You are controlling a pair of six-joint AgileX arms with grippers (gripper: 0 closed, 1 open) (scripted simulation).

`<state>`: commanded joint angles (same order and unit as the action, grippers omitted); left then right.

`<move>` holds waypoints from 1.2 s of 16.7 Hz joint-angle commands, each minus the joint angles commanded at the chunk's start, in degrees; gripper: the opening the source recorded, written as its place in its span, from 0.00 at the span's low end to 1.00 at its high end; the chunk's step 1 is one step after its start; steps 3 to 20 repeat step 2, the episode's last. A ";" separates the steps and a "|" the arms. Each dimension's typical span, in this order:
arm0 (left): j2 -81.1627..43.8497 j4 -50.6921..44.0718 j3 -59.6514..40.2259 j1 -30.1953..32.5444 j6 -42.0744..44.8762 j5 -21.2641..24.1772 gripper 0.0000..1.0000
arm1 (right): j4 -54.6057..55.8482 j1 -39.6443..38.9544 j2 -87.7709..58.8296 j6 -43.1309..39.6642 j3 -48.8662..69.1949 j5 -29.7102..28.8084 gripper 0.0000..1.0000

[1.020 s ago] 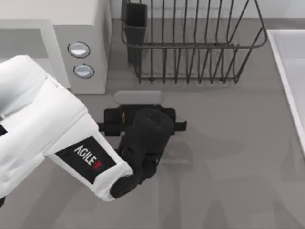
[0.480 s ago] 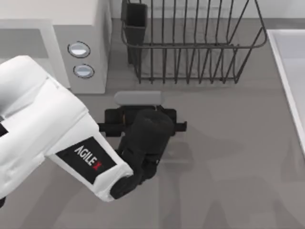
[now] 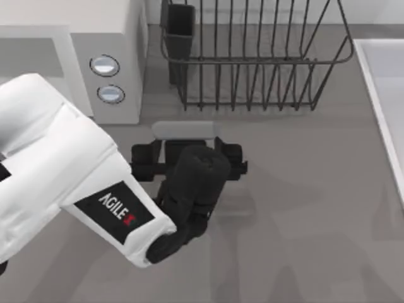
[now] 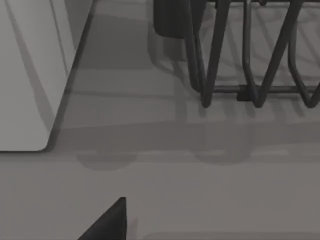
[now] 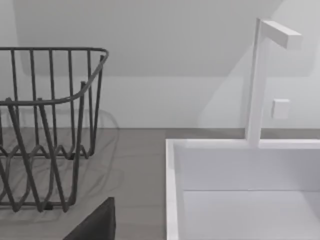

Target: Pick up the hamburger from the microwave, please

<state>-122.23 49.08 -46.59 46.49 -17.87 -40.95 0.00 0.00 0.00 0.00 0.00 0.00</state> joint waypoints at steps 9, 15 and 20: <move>0.00 0.00 0.00 0.00 0.00 0.00 1.00 | 0.00 0.00 0.00 0.00 0.00 0.00 1.00; 0.00 0.00 0.00 0.00 0.00 0.00 1.00 | 0.00 0.00 0.00 0.00 0.00 0.00 1.00; 0.00 0.00 0.00 0.00 0.00 0.00 1.00 | 0.00 0.00 0.00 0.00 0.00 0.00 1.00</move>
